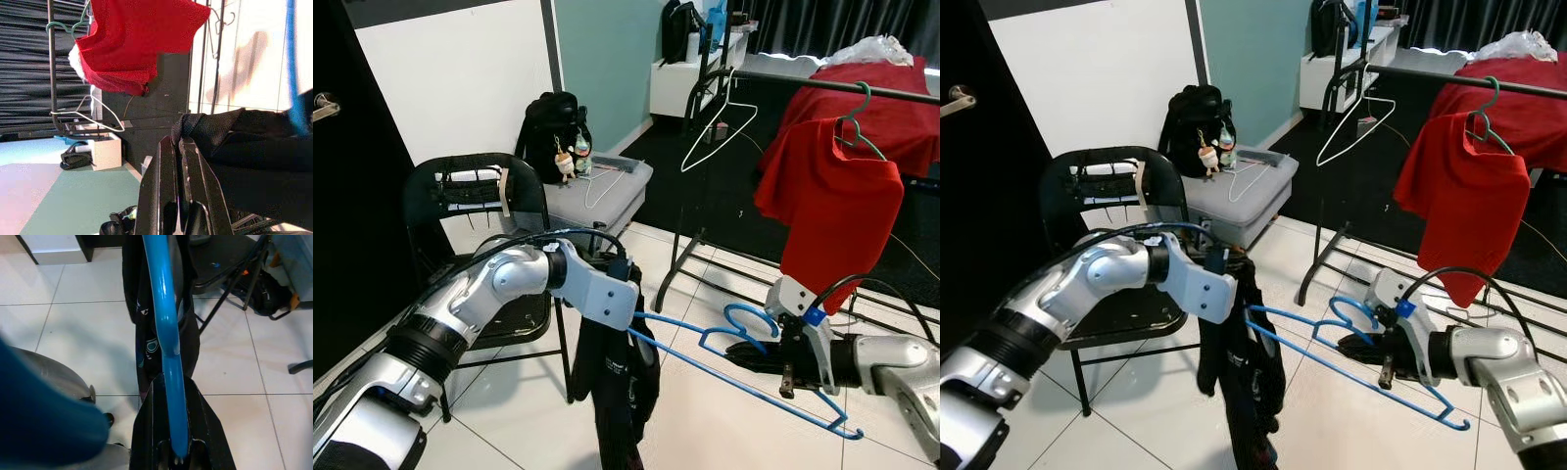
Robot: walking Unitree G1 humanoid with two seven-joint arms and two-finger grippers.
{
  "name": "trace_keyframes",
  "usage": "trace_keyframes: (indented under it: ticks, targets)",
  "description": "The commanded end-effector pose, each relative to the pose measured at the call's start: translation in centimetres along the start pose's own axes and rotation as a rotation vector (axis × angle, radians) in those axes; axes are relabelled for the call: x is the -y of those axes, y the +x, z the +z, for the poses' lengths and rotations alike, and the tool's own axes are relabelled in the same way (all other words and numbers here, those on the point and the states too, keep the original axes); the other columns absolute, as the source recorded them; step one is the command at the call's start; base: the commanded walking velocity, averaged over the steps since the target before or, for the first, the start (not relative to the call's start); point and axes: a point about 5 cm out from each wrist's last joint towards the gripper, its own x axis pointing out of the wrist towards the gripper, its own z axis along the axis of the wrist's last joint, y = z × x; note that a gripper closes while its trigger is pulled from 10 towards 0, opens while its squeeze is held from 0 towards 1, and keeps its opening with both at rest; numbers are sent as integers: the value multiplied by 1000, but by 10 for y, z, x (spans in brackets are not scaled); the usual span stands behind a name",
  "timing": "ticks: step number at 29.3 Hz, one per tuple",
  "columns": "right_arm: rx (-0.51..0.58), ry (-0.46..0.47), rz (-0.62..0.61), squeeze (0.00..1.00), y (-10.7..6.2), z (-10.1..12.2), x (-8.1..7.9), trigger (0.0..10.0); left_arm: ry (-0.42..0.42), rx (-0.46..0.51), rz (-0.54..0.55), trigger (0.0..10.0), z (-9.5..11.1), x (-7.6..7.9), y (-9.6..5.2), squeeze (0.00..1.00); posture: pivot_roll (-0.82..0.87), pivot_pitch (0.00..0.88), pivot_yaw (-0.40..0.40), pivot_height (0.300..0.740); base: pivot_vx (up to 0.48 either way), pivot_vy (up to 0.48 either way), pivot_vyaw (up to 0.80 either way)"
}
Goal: Hang hanger
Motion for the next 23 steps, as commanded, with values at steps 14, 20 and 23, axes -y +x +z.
trace_keyframes:
  ticks: [14, 20, 23]
  targets:
    - [108, -14, -30, 0, -3, 13, 10, 10000, 38, 99, -23, 10000, 16, -3, 0, 0, -130, 0, 30, 740, 0, 0, 0]
    - [125, -23, 103, 0, 2, 20, 0, 10000, 20, 215, -86, 10000, 34, 5, 5, 0, -123, 0, 23, 740, 0, 0, 0]
    - [116, -26, 209, 0, 13, 20, -11, 10000, 40, 257, -103, 10000, 41, 9, 12, 0, -124, 0, 26, 740, 0, 0, 0]
